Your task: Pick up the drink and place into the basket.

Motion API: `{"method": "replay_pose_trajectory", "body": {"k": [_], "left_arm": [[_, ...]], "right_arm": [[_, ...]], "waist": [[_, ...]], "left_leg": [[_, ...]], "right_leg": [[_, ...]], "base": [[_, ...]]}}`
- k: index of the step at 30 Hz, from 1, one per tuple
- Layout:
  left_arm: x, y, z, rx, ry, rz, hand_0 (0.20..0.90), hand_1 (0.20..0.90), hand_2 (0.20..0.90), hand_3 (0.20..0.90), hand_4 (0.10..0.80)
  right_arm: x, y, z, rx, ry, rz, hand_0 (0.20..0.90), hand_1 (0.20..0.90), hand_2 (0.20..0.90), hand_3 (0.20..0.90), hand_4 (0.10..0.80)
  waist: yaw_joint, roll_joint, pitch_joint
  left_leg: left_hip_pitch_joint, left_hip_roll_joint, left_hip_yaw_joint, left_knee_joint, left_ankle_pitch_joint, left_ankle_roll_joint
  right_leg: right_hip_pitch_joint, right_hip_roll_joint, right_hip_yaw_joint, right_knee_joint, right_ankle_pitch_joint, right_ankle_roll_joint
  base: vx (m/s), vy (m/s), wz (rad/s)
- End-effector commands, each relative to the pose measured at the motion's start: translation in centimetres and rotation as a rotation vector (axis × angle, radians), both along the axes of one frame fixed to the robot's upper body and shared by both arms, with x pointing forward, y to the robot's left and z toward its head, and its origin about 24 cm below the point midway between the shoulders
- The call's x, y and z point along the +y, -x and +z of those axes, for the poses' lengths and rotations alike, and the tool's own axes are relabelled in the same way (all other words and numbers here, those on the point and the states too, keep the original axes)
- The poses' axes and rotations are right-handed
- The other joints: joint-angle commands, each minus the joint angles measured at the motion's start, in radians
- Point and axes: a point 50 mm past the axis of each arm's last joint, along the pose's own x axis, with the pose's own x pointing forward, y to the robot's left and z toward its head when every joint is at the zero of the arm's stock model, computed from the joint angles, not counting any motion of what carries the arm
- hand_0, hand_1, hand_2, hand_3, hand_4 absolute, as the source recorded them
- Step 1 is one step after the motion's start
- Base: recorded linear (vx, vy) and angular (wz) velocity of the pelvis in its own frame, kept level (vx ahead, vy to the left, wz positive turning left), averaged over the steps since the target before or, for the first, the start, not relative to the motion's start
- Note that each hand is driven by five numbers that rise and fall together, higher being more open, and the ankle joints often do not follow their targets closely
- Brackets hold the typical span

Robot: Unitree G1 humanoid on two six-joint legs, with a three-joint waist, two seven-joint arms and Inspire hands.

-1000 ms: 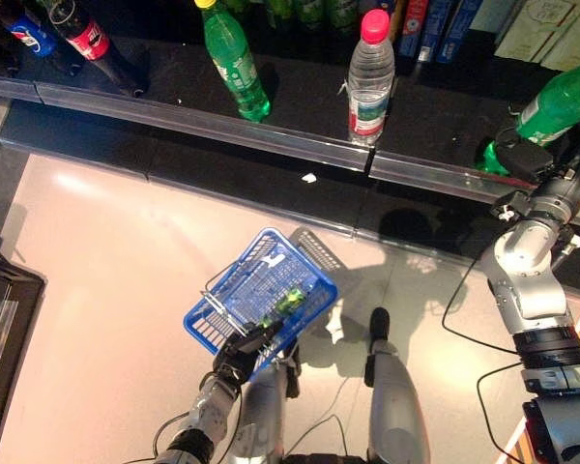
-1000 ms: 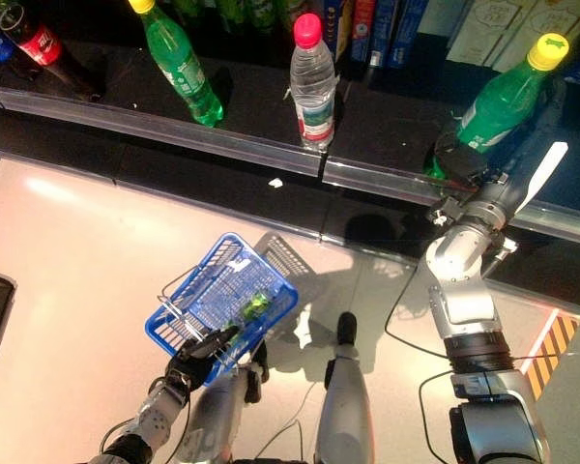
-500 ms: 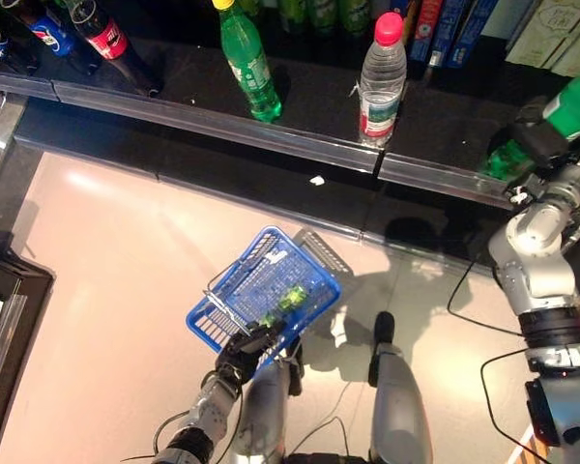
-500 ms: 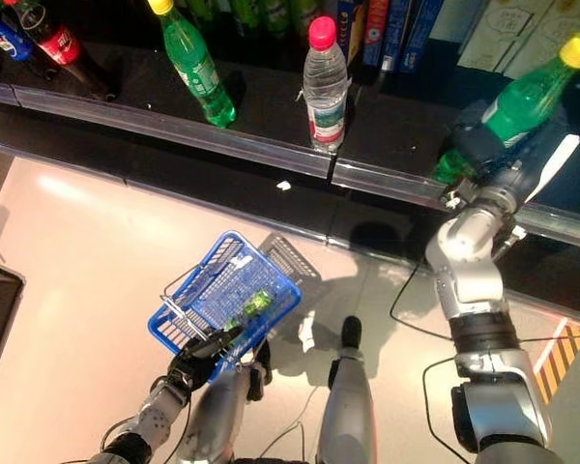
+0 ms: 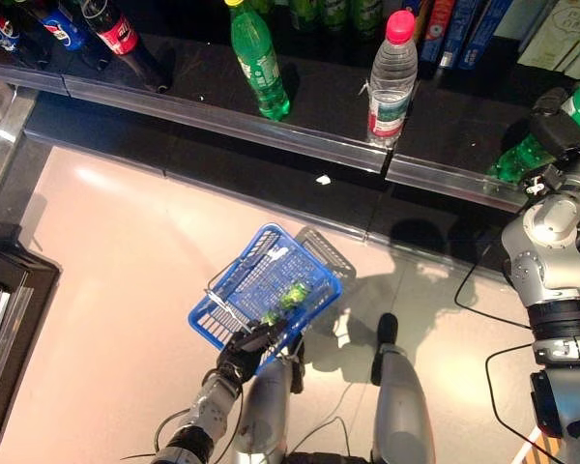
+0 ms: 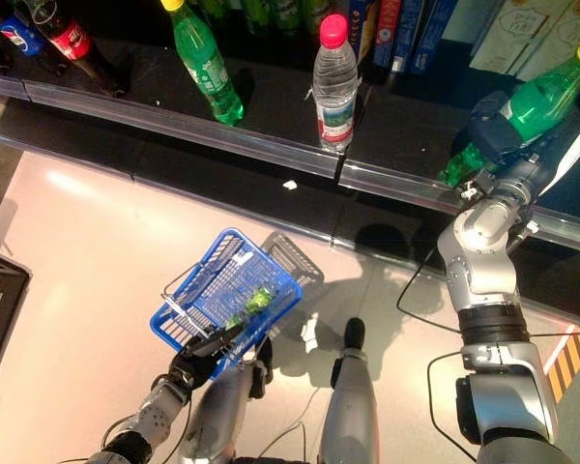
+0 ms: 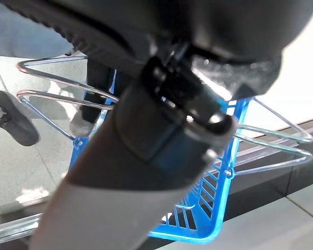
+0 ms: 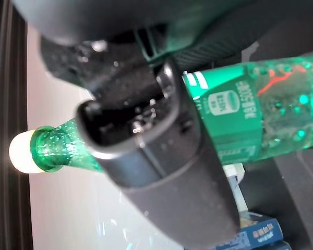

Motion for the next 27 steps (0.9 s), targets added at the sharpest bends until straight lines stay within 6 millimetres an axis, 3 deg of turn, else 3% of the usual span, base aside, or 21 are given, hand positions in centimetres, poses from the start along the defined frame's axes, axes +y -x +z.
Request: {"method": "replay_pose_trajectory", "body": {"k": [1, 9, 15, 21, 27], "left_arm": [[3.9, 4.2, -1.2, 0.016, -0.071, 0.029, 0.3, 0.3, 0.3, 0.2, 0.1], [3.3, 2.8, 1.1, -0.171, -0.03, 0.018, 0.3, 0.3, 0.3, 0.2, 0.1], [4.1, 2.4, 2.4, -0.248, -0.04, 0.056, 0.3, 0.3, 0.3, 0.2, 0.1], [4.9, 2.8, 2.8, -0.275, -0.052, 0.07, 0.3, 0.3, 0.3, 0.2, 0.1], [4.9, 2.5, 4.0, -0.339, -0.051, 0.037, 0.3, 0.3, 0.3, 0.2, 0.1]], "right_arm": [[0.0, 2.4, 5.0, -0.256, 0.114, 0.042, 0.3, 0.3, 0.3, 0.2, 0.1], [4.2, 4.0, 3.8, -0.276, 0.297, 0.258, 0.3, 0.3, 0.3, 0.2, 0.1], [7.8, 6.0, 3.1, -0.334, 0.398, 0.478, 0.3, 0.3, 0.3, 0.2, 0.1], [9.8, 7.4, 2.6, -0.354, 0.41, 0.633, 0.3, 0.3, 0.3, 0.2, 0.1], [12.3, 8.4, 1.3, -0.322, 0.398, 0.899, 0.3, 0.3, 0.3, 0.2, 0.1]], "waist": [[0.001, -0.047, -0.069], [-0.022, -0.053, -0.086], [-0.03, -0.068, -0.114], [-0.025, -0.078, -0.154], [-0.012, -0.082, -0.195]], "left_leg": [[-0.055, -0.024, -0.042, 0.064, 0.077, 0.023], [-0.026, -0.013, -0.029, 0.065, 0.089, 0.018], [0.007, 0.0, -0.022, 0.062, 0.1, 0.009], [0.059, 0.006, -0.021, 0.035, 0.106, -0.001], [0.113, 0.011, -0.026, 0.005, 0.109, -0.007]], "right_leg": [[0.073, 0.017, -0.065, 0.071, -0.111, -0.062], [0.11, 0.023, -0.053, 0.074, -0.122, -0.067], [0.163, 0.031, -0.055, 0.07, -0.138, -0.07], [0.227, 0.035, -0.059, 0.05, -0.149, -0.066], [0.29, 0.034, -0.068, 0.026, -0.158, -0.063]], "base": [[0.0, 0.0, 0.0], [-0.007, 0.031, 0.0], [0.018, 0.012, -0.03], [0.056, 0.002, -0.01], [0.068, 0.011, 0.04]]}}
